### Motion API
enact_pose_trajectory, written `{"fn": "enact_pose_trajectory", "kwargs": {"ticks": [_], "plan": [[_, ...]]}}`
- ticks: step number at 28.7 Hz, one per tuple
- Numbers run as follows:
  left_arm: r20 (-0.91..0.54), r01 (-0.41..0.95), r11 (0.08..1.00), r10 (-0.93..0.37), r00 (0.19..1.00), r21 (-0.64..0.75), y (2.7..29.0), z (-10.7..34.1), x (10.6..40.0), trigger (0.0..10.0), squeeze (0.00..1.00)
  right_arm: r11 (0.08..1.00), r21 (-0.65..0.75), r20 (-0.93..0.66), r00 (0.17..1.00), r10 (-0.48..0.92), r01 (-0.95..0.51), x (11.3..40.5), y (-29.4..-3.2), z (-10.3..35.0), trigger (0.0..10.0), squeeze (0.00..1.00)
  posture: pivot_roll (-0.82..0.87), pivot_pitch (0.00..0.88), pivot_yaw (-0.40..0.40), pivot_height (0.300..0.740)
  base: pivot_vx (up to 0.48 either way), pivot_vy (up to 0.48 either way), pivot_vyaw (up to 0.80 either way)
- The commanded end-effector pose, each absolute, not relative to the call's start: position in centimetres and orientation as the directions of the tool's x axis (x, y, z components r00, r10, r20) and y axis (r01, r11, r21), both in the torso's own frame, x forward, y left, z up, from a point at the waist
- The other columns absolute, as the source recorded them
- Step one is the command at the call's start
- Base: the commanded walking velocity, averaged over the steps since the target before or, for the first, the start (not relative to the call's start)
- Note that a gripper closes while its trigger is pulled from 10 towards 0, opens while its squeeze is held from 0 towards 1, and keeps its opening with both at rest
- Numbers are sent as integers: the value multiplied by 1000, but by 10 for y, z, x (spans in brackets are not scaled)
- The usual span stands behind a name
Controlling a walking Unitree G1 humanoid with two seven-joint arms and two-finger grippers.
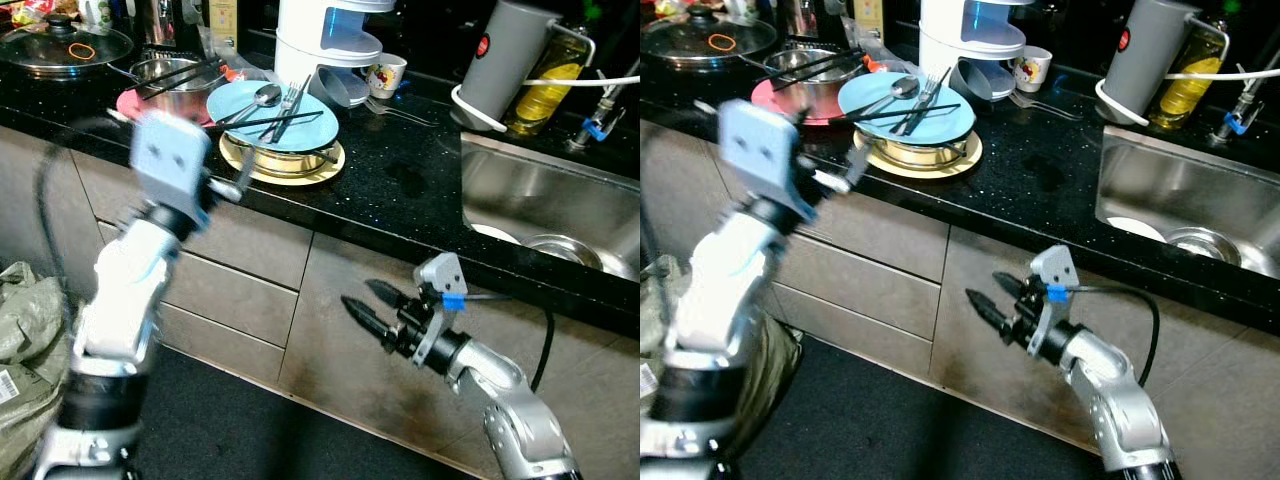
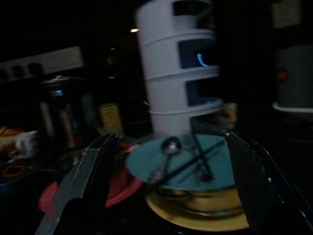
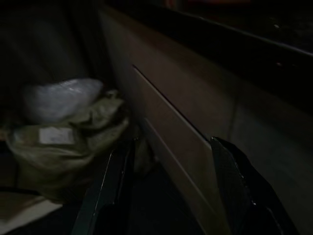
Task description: Kitchen organization
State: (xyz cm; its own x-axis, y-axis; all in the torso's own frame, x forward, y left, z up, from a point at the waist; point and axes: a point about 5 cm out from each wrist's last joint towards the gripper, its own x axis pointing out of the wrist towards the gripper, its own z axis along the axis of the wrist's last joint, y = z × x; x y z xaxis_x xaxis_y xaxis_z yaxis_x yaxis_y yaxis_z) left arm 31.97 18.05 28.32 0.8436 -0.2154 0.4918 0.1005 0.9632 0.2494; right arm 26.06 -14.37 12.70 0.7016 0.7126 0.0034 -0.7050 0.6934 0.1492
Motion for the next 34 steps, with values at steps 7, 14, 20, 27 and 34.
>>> {"fn": "enact_pose_trajectory", "kwargs": {"ticks": [7,14,20,27,34], "plan": [[452,137,971,-213,866,196,173,275,320,10000,0,731,237,100,764,637,-640,267,-151,134,10000,0,122,44,-126,740,49,0,0],[458,168,969,-234,857,181,165,276,319,10000,0,745,285,127,794,594,-603,270,-157,136,10000,0,125,45,-125,740,339,0,0],[452,184,965,-252,856,188,162,276,319,10000,0,748,330,140,813,564,-576,272,-160,135,10000,0,122,43,-119,740,336,0,0],[454,200,963,-262,852,181,158,277,320,10000,0,741,347,149,814,561,-575,272,-160,136,10000,0,118,41,-115,740,349,0,-457],[461,229,960,-279,843,163,155,279,319,10000,0,719,388,203,814,544,-577,272,-163,138,10000,0,120,42,-115,740,283,0,-686]]}}
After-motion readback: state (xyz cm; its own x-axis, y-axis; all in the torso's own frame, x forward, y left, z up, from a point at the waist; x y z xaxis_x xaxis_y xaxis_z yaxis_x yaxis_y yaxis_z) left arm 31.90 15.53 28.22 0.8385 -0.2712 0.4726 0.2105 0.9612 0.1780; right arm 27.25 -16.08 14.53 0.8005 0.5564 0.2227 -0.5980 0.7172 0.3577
